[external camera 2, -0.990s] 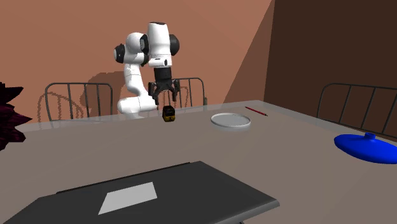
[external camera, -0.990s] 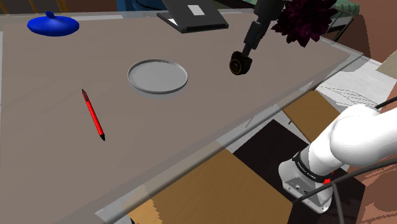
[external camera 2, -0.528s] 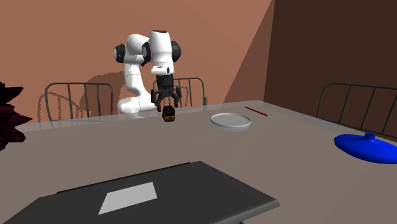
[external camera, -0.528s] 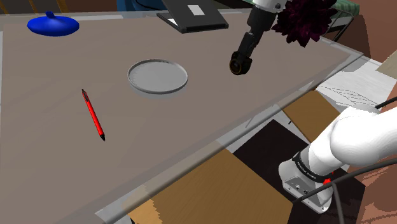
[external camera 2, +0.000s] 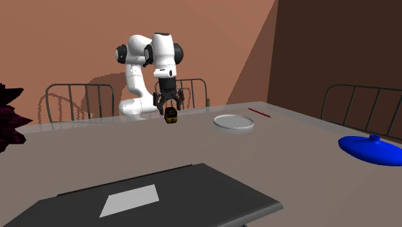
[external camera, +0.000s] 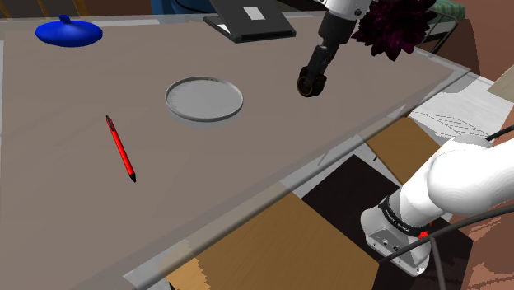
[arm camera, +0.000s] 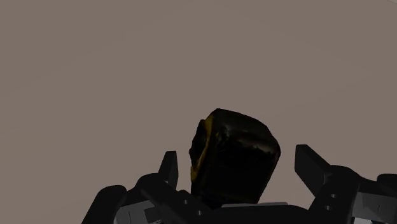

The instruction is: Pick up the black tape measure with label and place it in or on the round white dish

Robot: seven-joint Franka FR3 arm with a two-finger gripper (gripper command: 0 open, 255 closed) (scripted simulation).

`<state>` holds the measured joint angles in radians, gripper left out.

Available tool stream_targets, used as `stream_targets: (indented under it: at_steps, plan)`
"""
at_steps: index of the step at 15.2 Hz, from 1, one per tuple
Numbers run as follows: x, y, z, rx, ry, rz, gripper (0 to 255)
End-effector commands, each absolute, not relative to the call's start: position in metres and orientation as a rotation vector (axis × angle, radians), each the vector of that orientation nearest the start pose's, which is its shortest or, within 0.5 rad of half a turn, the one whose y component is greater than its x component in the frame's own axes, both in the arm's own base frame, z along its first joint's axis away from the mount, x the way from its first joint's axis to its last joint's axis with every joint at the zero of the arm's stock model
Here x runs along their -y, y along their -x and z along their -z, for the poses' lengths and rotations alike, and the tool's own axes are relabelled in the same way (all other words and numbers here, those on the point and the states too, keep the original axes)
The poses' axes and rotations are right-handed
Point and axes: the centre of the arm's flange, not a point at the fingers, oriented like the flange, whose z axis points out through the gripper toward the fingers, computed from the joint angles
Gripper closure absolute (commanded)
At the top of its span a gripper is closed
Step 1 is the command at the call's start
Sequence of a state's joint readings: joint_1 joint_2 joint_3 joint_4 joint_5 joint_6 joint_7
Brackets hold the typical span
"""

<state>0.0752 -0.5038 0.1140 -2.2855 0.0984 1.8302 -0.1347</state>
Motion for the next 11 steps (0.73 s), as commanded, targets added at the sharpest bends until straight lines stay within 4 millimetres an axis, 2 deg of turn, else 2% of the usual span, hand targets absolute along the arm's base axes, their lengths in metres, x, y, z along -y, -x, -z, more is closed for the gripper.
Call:
stream_targets:
  at_steps: [1,10,11]
  plan:
    - [-0.0901,-0.3966,-0.5457,0.445,3.067,0.070,255]
    - [-0.0901,-0.3966,-0.5457,0.445,3.067,0.071,255]
    - [-0.0901,-0.3965,-0.5510,0.445,3.067,0.071,255]
